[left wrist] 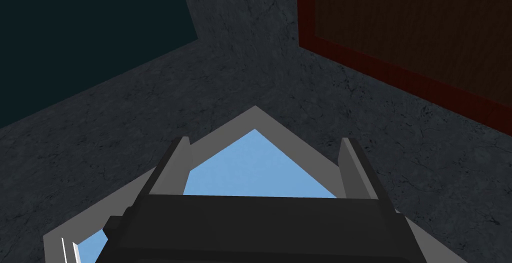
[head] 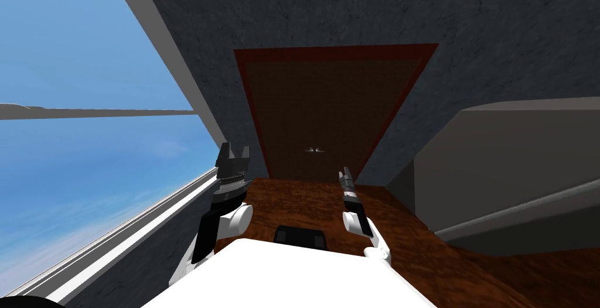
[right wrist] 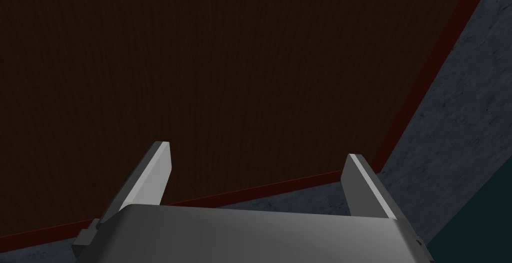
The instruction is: Pull the door open
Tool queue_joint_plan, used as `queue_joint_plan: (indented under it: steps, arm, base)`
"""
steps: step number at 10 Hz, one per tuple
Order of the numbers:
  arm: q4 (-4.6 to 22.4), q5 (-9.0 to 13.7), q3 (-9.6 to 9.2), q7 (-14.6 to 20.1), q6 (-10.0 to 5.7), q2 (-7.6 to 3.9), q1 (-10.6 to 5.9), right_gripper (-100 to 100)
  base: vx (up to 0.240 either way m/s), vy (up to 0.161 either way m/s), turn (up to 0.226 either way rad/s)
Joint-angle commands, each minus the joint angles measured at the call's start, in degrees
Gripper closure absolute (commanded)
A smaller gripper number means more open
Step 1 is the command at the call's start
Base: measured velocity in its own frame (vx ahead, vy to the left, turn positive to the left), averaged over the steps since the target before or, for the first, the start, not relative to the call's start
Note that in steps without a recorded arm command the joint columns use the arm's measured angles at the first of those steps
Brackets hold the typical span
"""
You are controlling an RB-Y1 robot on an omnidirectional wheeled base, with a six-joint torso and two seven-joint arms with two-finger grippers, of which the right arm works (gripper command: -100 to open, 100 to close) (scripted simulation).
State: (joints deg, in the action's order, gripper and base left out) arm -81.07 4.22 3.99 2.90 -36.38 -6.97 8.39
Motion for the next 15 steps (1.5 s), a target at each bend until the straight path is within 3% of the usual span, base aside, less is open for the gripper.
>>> queue_joint_plan:
  steps: [1,2,6,7,14,15]
  arm:
    - [2.86,0.52,0.29,-0.10,-0.49,-0.27,-0.83,-100]
    - [2.91,0.52,0.29,-0.10,-0.49,-0.27,-0.83,-100]
    - [10.47,1.78,1.08,-0.41,-2.28,-0.91,-3.59,-100]
    - [10.94,1.78,1.08,-0.41,-2.28,-0.91,-3.59,-100]
    - [21.97,3.58,2.20,-0.86,-4.83,-1.75,-7.52,-100]
    - [22.39,3.58,2.20,-0.86,-4.83,-1.75,-7.52,-100]
  base:
    - [0.105,-0.027,0.100]
    - [0.073,-0.025,0.065]
    - [0.083,-0.016,0.112]
    - [0.071,-0.008,0.043]
    - [0.070,-0.014,0.097]
    - [0.061,-0.033,0.026]
